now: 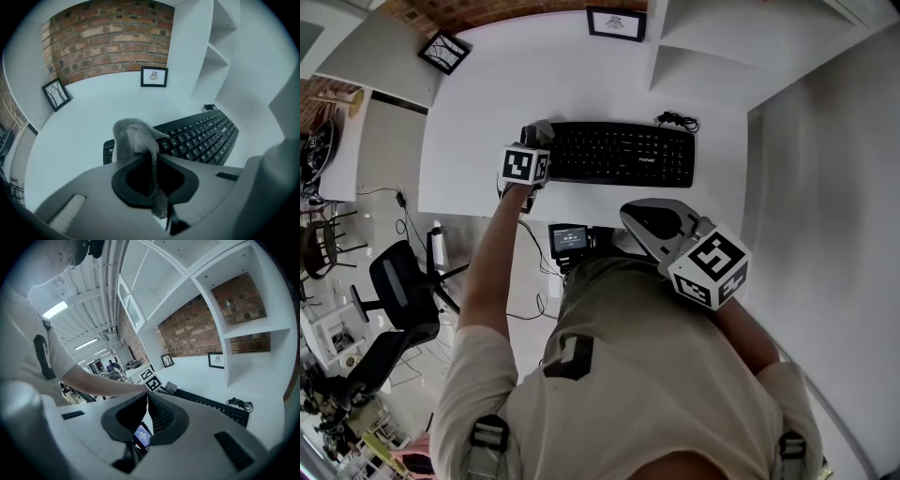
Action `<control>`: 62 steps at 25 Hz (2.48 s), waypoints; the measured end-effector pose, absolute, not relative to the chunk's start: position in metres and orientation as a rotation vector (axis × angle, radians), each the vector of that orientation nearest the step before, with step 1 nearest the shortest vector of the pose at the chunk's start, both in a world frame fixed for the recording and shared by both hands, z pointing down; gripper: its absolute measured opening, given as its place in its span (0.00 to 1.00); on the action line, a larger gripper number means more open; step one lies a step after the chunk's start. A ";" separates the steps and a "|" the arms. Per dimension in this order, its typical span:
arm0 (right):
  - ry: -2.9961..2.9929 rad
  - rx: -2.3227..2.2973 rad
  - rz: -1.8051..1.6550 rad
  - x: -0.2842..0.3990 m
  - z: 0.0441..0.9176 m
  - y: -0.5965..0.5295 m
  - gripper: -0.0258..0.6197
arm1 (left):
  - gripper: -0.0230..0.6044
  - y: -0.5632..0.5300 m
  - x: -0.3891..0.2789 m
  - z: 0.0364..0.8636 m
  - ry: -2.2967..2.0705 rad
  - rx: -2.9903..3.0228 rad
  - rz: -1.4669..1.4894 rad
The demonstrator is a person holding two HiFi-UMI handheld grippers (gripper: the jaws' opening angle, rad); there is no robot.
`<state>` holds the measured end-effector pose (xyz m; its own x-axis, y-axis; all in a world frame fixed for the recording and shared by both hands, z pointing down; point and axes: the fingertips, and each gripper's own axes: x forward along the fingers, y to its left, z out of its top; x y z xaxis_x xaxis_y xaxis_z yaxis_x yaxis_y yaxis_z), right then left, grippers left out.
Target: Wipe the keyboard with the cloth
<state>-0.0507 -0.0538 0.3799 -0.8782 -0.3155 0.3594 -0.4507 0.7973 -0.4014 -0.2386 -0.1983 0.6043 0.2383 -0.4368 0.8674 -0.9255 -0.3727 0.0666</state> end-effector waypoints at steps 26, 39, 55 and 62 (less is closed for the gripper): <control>-2.755 0.628 0.732 -0.021 0.378 -0.054 0.05 | 0.05 -0.196 -0.151 0.605 -1.099 1.862 0.835; -2.745 0.634 0.738 0.012 0.380 -0.048 0.05 | 0.05 -0.199 -0.095 0.606 -1.062 1.830 0.687; -2.737 0.670 0.763 0.039 0.379 -0.042 0.05 | 0.05 -0.197 -0.015 0.602 -0.957 1.857 0.606; -2.729 0.688 0.784 0.044 0.382 -0.042 0.05 | 0.05 -0.197 0.027 0.600 -0.883 1.863 0.521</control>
<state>0.0438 -0.0419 0.3819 -0.8663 -0.3761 0.3288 -0.4933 0.7480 -0.4441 0.0269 -0.1967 0.6004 0.6452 -0.3475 0.6804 -0.7636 -0.2643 0.5891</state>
